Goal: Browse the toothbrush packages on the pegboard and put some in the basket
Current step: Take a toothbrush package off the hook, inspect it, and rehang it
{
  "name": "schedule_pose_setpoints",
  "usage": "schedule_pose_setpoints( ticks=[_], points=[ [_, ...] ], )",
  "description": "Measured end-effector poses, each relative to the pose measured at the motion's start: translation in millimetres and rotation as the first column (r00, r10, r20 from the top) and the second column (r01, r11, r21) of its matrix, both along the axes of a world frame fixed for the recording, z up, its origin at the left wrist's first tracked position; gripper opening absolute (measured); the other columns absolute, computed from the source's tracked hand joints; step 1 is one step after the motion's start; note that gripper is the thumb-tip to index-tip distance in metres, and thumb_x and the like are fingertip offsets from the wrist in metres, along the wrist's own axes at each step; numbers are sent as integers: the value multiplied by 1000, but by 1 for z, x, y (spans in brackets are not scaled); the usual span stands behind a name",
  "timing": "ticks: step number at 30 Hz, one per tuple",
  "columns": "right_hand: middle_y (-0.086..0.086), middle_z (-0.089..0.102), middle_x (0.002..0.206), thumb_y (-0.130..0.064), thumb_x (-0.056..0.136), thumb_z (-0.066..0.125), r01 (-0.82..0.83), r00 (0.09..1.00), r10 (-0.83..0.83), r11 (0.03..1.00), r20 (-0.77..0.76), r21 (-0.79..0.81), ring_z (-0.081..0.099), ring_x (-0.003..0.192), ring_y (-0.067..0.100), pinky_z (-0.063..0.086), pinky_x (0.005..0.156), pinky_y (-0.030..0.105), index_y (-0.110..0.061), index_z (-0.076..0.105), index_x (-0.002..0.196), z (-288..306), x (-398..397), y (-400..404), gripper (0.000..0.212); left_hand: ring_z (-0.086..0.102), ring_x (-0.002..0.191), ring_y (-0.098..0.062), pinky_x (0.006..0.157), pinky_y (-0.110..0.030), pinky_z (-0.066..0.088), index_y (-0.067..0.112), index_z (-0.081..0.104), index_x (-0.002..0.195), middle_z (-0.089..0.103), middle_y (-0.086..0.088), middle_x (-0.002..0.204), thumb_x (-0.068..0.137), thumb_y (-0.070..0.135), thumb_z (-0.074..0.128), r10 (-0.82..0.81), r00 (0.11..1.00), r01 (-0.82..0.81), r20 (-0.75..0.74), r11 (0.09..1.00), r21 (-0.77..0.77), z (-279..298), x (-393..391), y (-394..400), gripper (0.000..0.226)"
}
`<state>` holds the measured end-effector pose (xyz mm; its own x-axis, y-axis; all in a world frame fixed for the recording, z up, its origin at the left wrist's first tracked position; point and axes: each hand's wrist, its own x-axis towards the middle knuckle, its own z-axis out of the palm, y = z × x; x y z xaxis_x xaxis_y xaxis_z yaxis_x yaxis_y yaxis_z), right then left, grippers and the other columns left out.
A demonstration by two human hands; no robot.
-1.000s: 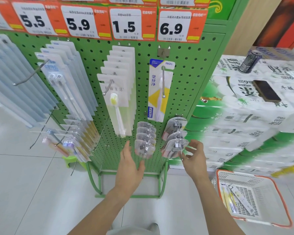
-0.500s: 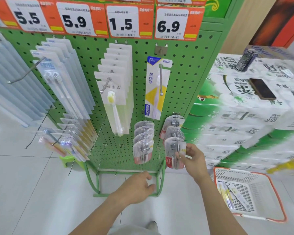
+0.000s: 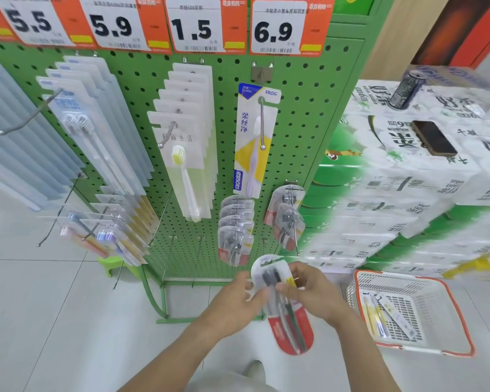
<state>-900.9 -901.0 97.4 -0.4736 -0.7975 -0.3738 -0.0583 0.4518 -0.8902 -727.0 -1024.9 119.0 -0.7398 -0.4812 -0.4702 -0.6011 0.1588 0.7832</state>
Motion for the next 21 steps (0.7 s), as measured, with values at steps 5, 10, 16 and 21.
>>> schedule_pose_setpoints(
  ticks=[5, 10, 16, 21],
  points=[
    [1, 77, 102, -29, 84, 81, -66, 955, 103, 988, 278, -139, 66, 85, 12, 50, 74, 23, -9, 66, 116, 20, 30, 0, 41, 70, 92, -5, 80, -17, 52, 29, 66, 110, 75, 15, 97, 95, 27, 68, 311, 889, -296, -337, 950, 97, 14, 2, 4, 15],
    [12, 75, 105, -46, 80, 82, 6, 951, 80, 962, 300, -273, 69, 92, 20, 54, 81, 32, -7, 67, 117, 42, 42, -1, 55, 75, 88, -16, 80, -28, 60, 22, 72, 108, 79, 4, 94, 90, 22, 73, 373, 830, -321, -414, 927, 193, 46, 10, -4, 18],
    [2, 70, 73, -32, 97, 66, 155, 965, -67, 925, 253, -347, 63, 65, 17, 54, 62, 41, -11, 73, 99, 64, 66, -20, 22, 74, 91, -18, 82, -30, 59, 20, 74, 109, 79, -4, 96, 88, 50, 63, 388, 813, -333, -433, 921, 201, 63, 21, -17, 39],
    [-14, 64, 62, -12, 98, 61, 138, 984, -91, 933, 151, -334, 54, 58, -2, 41, 59, 13, -12, 70, 97, 57, 84, -27, 9, 66, 73, -37, 80, -55, 56, 19, 79, 92, 73, -25, 88, 91, 64, 55, 480, 798, -438, -365, 877, 195, 43, 37, -25, 51]
  ],
)
